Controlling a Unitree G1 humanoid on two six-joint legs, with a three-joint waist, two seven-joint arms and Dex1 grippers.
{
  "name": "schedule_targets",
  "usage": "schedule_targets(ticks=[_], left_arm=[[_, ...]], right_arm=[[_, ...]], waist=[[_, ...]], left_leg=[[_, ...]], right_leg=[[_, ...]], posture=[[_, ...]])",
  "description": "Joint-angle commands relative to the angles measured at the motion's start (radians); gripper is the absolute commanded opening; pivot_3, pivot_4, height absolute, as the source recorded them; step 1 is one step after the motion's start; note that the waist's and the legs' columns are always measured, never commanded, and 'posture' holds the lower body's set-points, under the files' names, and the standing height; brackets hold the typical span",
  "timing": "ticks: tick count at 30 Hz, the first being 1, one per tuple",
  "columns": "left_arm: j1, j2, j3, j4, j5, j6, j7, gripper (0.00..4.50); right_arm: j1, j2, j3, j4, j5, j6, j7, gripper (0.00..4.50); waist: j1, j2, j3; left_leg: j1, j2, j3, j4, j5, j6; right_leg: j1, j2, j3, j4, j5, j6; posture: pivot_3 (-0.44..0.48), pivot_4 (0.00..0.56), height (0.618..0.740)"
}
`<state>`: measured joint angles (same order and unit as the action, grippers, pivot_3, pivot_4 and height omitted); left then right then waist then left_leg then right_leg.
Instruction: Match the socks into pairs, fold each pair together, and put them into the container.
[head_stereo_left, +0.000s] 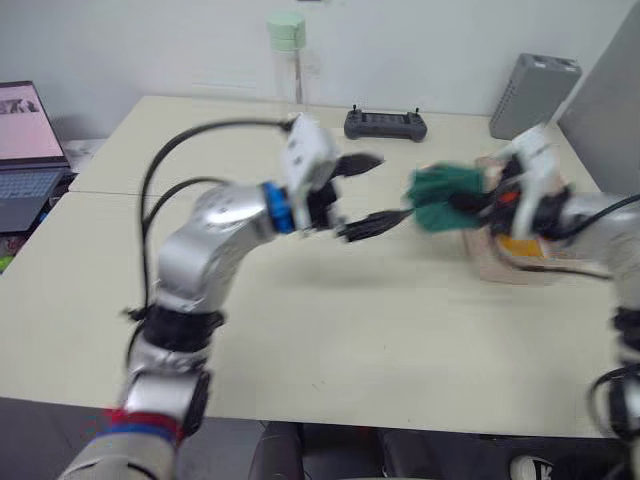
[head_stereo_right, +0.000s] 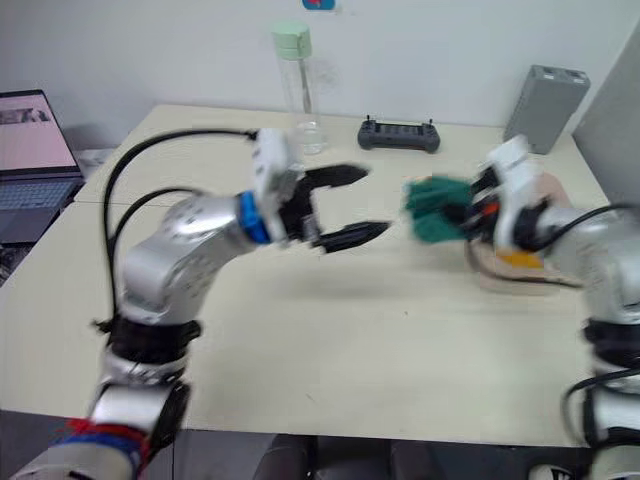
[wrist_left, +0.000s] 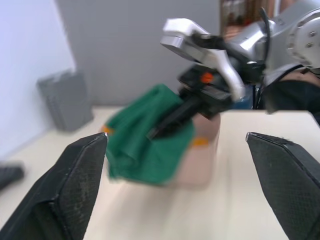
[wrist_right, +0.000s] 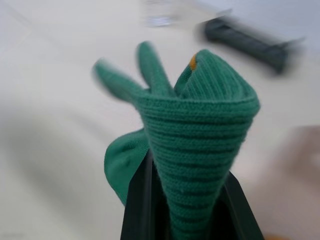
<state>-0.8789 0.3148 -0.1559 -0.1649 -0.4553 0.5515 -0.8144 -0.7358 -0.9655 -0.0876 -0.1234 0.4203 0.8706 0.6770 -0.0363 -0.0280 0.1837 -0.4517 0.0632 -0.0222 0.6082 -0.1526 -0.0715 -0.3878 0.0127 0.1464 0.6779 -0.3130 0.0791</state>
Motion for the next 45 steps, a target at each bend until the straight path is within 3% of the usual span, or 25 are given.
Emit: schedule_targets(ticks=[1, 6, 18, 23, 30, 34, 37, 41, 45], left_arm=[[-0.051, -0.086, -0.054, 0.089, 0.075, -0.088, 0.045, 4.46], [-0.093, -0.153, -0.098, 0.152, 0.117, -0.13, 0.022, 4.46], [-0.021, -0.164, -0.111, 0.052, 0.084, -0.056, -0.01, 4.46], [-0.017, -0.158, -0.107, 0.046, 0.088, -0.05, -0.01, 4.5], [-0.022, -0.147, -0.103, 0.073, 0.095, -0.073, -0.021, 4.5], [-0.026, -0.148, -0.101, 0.086, 0.1, -0.084, -0.026, 4.5], [-0.027, -0.151, -0.102, 0.091, 0.103, -0.09, -0.028, 4.5], [-0.029, -0.153, -0.103, 0.094, 0.105, -0.093, -0.029, 4.5], [-0.024, -0.145, -0.102, 0.098, 0.11, -0.104, -0.033, 4.5]], right_arm=[[0.002, -0.128, 0.135, 0.167, -0.289, -0.408, 0.045, 0.0], [0.003, -0.17, 0.25, 0.395, -0.489, -0.764, 0.1, 0.0], [-0.038, -0.074, 0.385, 0.642, -0.744, -1.142, 0.128, 0.0], [-0.054, -0.086, 0.355, 0.631, -0.678, -1.123, 0.309, 1.66], [-0.186, -0.14, 0.31, 0.599, -0.58, -0.986, 0.6, 4.1], [-0.277, -0.165, 0.299, 0.603, -0.554, -0.91, 0.723, 4.1], [-0.364, -0.128, 0.319, 0.7, -0.616, -0.955, 0.65, 4.1], [-0.414, -0.074, 0.362, 0.845, -0.702, -1.068, 0.554, 3.26], [-0.4, -0.012, 0.372, 0.922, -0.696, -1.079, 0.592, 1.75]], waist=[[-0.011, 0.0, 0.0], [-0.036, 0.001, 0.001], [-0.044, 0.003, 0.001], [-0.044, 0.004, 0.001], [-0.045, 0.008, 0.004], [-0.045, 0.008, 0.004], [-0.047, 0.008, 0.004], [-0.047, 0.008, 0.004], [-0.048, 0.008, 0.004]], left_leg=[[0.001, 0.0, 0.0, 0.0, 0.0, 0.0], [0.001, 0.0, 0.002, -0.001, 0.0, 0.0], [0.002, -0.001, 0.001, 0.001, 0.0, 0.0], [0.006, -0.001, 0.001, 0.002, 0.001, 0.0], [0.009, -0.001, 0.001, 0.001, 0.001, 0.0], [0.009, -0.001, 0.0, 0.001, 0.0, 0.0], [0.01, -0.001, 0.001, 0.001, 0.0, 0.0], [0.012, -0.001, 0.002, 0.001, 0.0, 0.0], [0.013, -0.001, 0.002, 0.001, 0.0, 0.0]], right_leg=[[0.0, 0.0, 0.001, 0.0, 0.0, 0.0], [-0.001, 0.0, 0.003, 0.002, 0.0, -0.001], [0.002, 0.0, 0.003, 0.003, 0.003, -0.002], [0.006, 0.0, 0.003, 0.003, 0.003, 0.0], [0.009, 0.0, 0.003, 0.003, 0.003, 0.0], [0.009, 0.0, 0.003, 0.002, 0.003, -0.001], [0.009, 0.0, 0.003, 0.002, 0.003, -0.001], [0.01, 0.0, 0.004, 0.003, 0.002, 0.0], [0.012, 0.0, 0.004, 0.002, 0.003, -0.001]], posture=[[0.0, 0.15, 0.74], [0.0, 0.15, 0.74], [0.0, 0.15, 0.74], [0.0, 0.15, 0.74], [0.0, 0.15, 0.74], [0.0, 0.15, 0.74], [0.0, 0.15, 0.74], [0.0, 0.15, 0.74], [0.0, 0.15, 0.74]])
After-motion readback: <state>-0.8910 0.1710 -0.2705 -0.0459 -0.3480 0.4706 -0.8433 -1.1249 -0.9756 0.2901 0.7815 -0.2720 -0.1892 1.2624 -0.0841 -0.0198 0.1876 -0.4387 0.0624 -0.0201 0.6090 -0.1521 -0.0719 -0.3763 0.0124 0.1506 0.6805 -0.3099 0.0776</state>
